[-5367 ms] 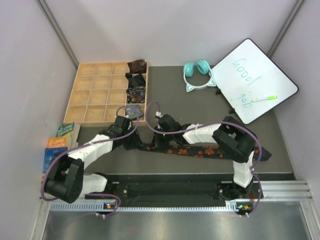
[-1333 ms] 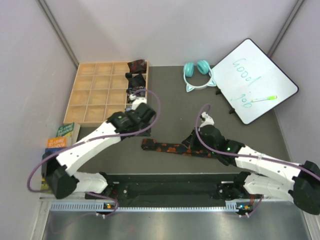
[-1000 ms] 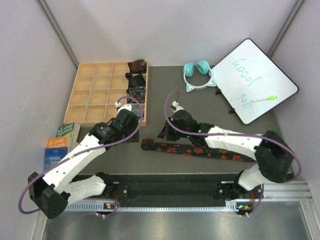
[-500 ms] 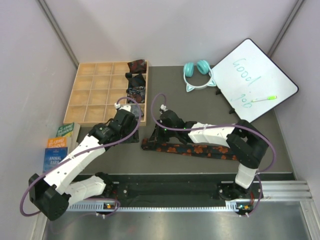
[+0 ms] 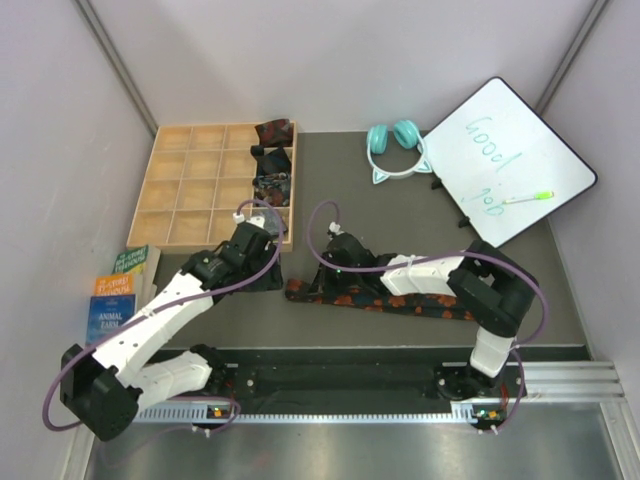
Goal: Roll the ties
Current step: Roll the tie at the center of the board.
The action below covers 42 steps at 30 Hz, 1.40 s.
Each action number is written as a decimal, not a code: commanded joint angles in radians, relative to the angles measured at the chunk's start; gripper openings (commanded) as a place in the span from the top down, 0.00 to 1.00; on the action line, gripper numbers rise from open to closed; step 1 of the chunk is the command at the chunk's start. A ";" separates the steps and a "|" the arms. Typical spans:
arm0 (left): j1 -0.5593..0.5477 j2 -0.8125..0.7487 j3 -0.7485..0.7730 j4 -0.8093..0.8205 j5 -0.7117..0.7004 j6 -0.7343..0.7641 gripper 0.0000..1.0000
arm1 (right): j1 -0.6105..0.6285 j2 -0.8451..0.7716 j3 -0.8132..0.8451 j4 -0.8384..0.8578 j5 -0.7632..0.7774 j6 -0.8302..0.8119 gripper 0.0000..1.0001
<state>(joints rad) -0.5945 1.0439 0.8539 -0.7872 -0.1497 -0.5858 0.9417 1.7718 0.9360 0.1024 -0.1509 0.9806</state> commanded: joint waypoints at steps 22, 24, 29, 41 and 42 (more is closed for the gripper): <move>0.070 0.131 -0.214 0.463 0.257 -0.091 0.39 | -0.018 -0.023 -0.155 0.155 0.024 -0.014 1.00; 0.075 0.157 -0.217 0.489 0.269 -0.091 0.39 | -0.018 -0.023 -0.161 0.163 0.024 -0.016 1.00; 0.078 0.206 -0.230 0.525 0.312 -0.083 0.41 | -0.023 -0.018 -0.174 0.177 0.020 -0.014 1.00; 0.079 0.257 -0.276 0.603 0.328 -0.077 0.61 | -0.032 -0.009 -0.193 0.204 0.007 -0.016 1.00; 0.081 0.255 -0.273 0.602 0.326 -0.072 0.64 | -0.032 -0.008 -0.194 0.204 0.005 -0.016 1.00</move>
<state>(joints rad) -0.5175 1.3014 0.5819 -0.2455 0.1593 -0.6689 0.9199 1.7672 0.7719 0.3340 -0.1596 0.9810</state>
